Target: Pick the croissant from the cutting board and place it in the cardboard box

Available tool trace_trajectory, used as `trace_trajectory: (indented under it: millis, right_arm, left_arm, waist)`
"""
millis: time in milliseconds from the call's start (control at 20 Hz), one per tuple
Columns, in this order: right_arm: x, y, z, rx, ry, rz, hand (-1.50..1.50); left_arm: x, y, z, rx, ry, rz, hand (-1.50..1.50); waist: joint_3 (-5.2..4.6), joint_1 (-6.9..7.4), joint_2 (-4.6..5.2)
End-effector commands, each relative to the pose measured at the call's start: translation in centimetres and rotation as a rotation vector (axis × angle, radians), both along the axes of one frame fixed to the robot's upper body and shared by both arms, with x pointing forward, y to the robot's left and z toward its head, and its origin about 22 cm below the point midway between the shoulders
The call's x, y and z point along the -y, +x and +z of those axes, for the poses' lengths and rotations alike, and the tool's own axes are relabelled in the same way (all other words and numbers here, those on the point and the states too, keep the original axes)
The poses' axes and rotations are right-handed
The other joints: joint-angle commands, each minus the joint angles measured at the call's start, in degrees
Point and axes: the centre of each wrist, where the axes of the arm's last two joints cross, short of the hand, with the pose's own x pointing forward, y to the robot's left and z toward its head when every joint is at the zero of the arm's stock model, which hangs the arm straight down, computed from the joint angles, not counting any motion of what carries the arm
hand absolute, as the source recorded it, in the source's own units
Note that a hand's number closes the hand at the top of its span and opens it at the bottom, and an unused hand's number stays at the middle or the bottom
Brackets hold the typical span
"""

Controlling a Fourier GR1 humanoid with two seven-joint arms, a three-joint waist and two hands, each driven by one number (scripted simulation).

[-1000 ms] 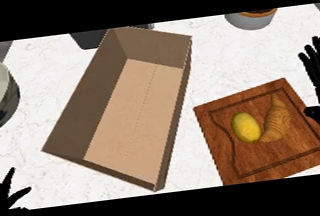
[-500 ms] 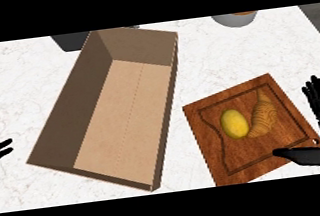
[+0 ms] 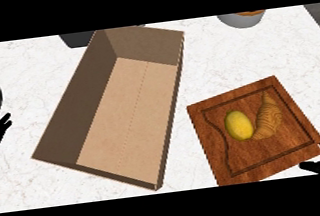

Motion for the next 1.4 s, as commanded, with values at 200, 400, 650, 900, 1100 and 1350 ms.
trace_trajectory:
  millis: [200,400,650,900,1100,1350]
  right_arm:
    - [3.3,2.3,3.7,-0.209,-0.367,0.122,-1.5]
    - [2.3,4.7,5.3,-0.327,-0.495,0.153,-1.5]
    - [-0.9,7.4,7.6,-0.428,-0.548,0.24,-1.5]
    - [-0.7,7.2,6.9,-0.479,-0.592,0.226,-1.5]
    - [-2.0,9.3,7.8,-0.475,-0.583,0.221,-1.5]
    - [-4.3,8.3,6.9,-0.489,-0.59,0.234,-1.5]
  left_arm:
    - [1.6,0.2,-1.2,-0.008,0.022,-0.018,0.0]
    - [1.4,2.1,0.7,-0.005,0.008,-0.024,0.0]
    - [0.0,1.8,-0.2,-0.013,0.018,-0.025,0.0]
    - [1.3,1.1,0.0,0.001,0.01,-0.017,0.0]
    - [0.4,0.9,-0.7,0.008,-0.005,-0.016,0.0]
    - [0.5,0.8,0.5,0.0,0.01,-0.011,0.0]
  waist:
    - [-0.15,1.13,-0.24]
    - [-0.13,1.11,-0.15]
    - [-0.15,0.72,-0.29]
    - [-0.09,0.74,-0.37]
    - [-0.11,0.71,-0.31]
    - [-0.11,0.54,-0.36]
